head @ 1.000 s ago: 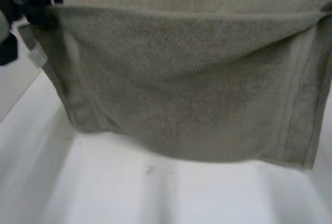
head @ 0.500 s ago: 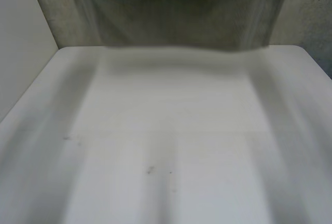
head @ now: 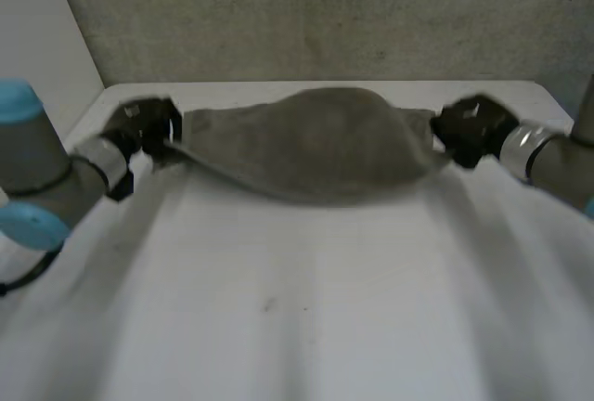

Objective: Fold the towel.

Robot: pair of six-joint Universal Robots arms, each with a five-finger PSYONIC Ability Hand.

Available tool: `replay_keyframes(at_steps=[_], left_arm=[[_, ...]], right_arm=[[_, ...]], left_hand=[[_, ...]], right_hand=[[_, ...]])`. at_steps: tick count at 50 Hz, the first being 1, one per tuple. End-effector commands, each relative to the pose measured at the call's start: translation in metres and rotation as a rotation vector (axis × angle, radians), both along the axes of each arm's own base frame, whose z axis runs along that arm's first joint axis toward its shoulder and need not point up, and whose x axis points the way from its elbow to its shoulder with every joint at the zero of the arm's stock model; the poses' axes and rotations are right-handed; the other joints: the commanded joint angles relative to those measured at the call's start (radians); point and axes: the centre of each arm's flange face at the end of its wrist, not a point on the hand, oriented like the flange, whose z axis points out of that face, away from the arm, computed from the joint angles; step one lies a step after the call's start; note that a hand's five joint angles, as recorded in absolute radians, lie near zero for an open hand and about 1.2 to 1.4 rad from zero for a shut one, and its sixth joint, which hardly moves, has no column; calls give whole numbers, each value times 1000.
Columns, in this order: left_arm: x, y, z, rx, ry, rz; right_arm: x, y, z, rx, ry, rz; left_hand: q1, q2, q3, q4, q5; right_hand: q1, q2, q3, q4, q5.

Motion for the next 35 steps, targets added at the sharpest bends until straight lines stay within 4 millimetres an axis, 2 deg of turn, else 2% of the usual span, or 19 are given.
replay_keyframes(at_steps=[1, 2, 4, 7, 9, 13, 14, 18, 19, 20, 21, 22, 23, 26, 27, 28, 29, 32, 35], left_arm=[[3, 16, -35, 11, -155, -26], [5, 19, -31, 8, -161, -23], [7, 22, -23, 0, -162, -18], [9, 31, -8, -12, -164, -18], [10, 36, 1, -23, -162, -16], [14, 59, 25, -36, -165, -17], [14, 59, 25, -36, -165, -17], [18, 87, 34, -1, -182, -22], [21, 97, 35, 17, -199, -21], [21, 97, 35, 17, -199, -21], [26, 107, 35, 37, -222, -18], [26, 107, 35, 37, -222, -18], [31, 118, 36, 56, -253, -16], [42, 139, 34, 105, -327, -15], [45, 150, 35, 117, -363, -27], [45, 150, 35, 117, -363, -27], [46, 160, 37, 113, -382, -46], [49, 169, 35, 112, -378, -82], [56, 161, 34, 93, -351, -88]], right_arm=[[-8, 4, -21, 28, 63, -25], [-8, 4, -21, 28, 63, -25], [-11, 10, 10, -38, 53, -38], [-15, 13, 24, -64, 49, -49], [-33, 18, 45, -94, 49, -95], [-48, 31, 64, -85, 58, -128], [-52, 38, 69, -60, 62, -136], [-63, 51, 71, 3, 88, -154], [-72, 56, 67, 37, 123, -163], [-81, 63, 65, 63, 175, -166], [-81, 63, 65, 63, 175, -166], [-88, 72, 63, 84, 234, -158], [-92, 82, 61, 106, 288, -141], [-96, 93, 59, 133, 334, -120], [-99, 103, 57, 153, 372, -102], [-101, 112, 57, 164, 399, -88], [-101, 112, 57, 164, 400, -88], [-103, 121, 55, 170, 427, -66], [-103, 121, 51, 170, 429, -61]], left_hand=[[198, 177, 179, 178, 191], [198, 177, 179, 178, 191], [198, 177, 179, 178, 191], [198, 177, 179, 178, 191], [198, 177, 179, 178, 191], [198, 177, 179, 178, 191], [198, 177, 179, 178, 191], [198, 177, 179, 178, 191], [198, 177, 179, 178, 191], [198, 177, 179, 178, 191], [198, 177, 179, 178, 191], [198, 177, 179, 178, 191], [198, 177, 179, 178, 191], [198, 177, 179, 178, 191], [198, 177, 179, 178, 191], [198, 177, 179, 178, 191], [198, 177, 179, 178, 191], [198, 177, 179, 178, 191], [198, 177, 179, 178, 191]], right_hand=[[15, 34, 31, 26, 83], [15, 34, 31, 26, 83], [15, 34, 31, 26, 83], [15, 34, 31, 26, 83], [15, 34, 31, 26, 83], [15, 34, 31, 26, 83], [15, 34, 31, 26, 83], [15, 34, 31, 26, 83], [15, 34, 31, 26, 83], [15, 34, 31, 26, 83], [15, 34, 31, 26, 83], [15, 34, 31, 26, 83], [15, 34, 31, 26, 83], [15, 34, 31, 26, 83], [15, 34, 31, 26, 83], [15, 34, 31, 26, 83], [15, 34, 31, 26, 83], [15, 34, 31, 26, 83], [15, 34, 31, 26, 83]])
